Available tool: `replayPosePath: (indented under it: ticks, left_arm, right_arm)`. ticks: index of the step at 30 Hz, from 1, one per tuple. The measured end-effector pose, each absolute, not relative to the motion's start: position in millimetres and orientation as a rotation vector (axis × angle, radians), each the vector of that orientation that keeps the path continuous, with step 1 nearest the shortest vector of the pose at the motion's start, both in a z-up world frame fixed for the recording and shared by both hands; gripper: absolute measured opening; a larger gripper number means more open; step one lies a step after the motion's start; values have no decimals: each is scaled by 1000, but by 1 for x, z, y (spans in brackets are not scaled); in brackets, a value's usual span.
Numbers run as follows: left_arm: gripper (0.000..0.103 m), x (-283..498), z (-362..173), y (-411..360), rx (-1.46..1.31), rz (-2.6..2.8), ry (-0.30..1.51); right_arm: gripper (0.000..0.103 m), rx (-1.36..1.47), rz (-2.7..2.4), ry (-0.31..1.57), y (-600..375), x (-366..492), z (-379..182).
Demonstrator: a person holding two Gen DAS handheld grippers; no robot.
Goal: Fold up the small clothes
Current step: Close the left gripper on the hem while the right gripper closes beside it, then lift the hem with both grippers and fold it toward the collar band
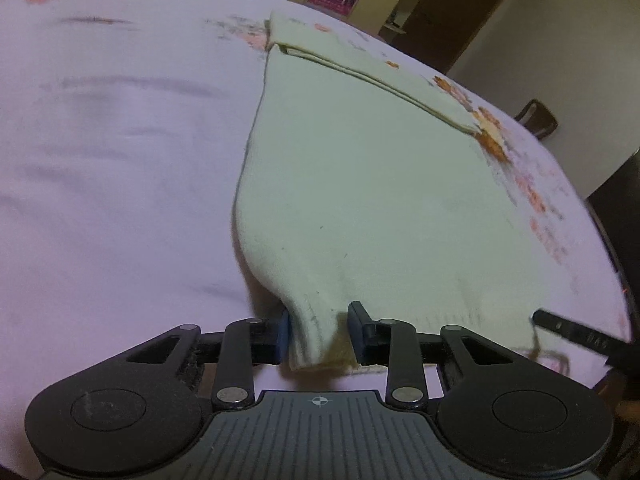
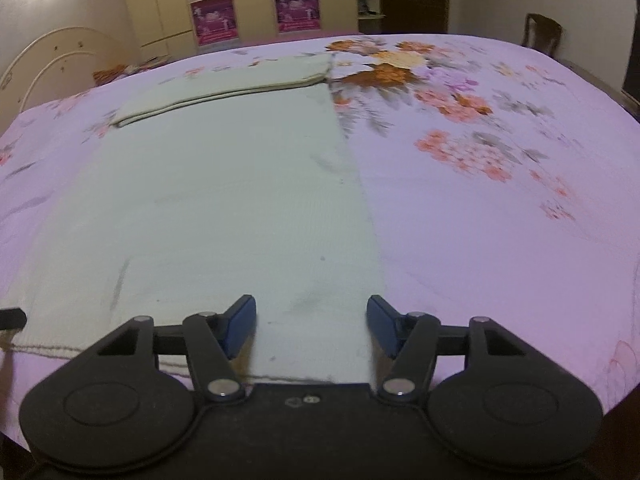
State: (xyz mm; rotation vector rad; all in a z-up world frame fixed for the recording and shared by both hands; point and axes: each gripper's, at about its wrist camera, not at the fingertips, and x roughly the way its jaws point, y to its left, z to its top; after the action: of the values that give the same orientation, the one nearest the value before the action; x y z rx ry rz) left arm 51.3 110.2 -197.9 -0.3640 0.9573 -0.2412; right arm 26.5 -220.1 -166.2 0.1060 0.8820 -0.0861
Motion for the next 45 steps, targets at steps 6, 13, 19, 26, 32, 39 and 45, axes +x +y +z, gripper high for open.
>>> replayPosePath:
  ticks: [6,13,19,26,32,39,45]
  left_arm:
    - [9,55,-199,100,-306,-276,942]
    - [10,58,-180,86,-190,-312,862]
    - [10,78,-150,88,-166,-305,735]
    - [10,143,-115,92,-203,-282,630]
    - [10,224,-109,87,-246,-239,599]
    - [10,334,-132,79,-290,-169,628]
    - [10,415,-158,72,-298,-114,666]
  right_arm:
    - [57,141,-113,929,-234,28,-170]
    - [8,131,-12,963,-222,27,-167]
    - [8,254,38,898,-233,40,-144]
    - [8,294,82,762,-239,92,-104]
    - [8,319,92,698,-245,171,-94]
    - [8,369,90,688,-256,284,-109]
    - [8,363,78,724,-262,365,-137]
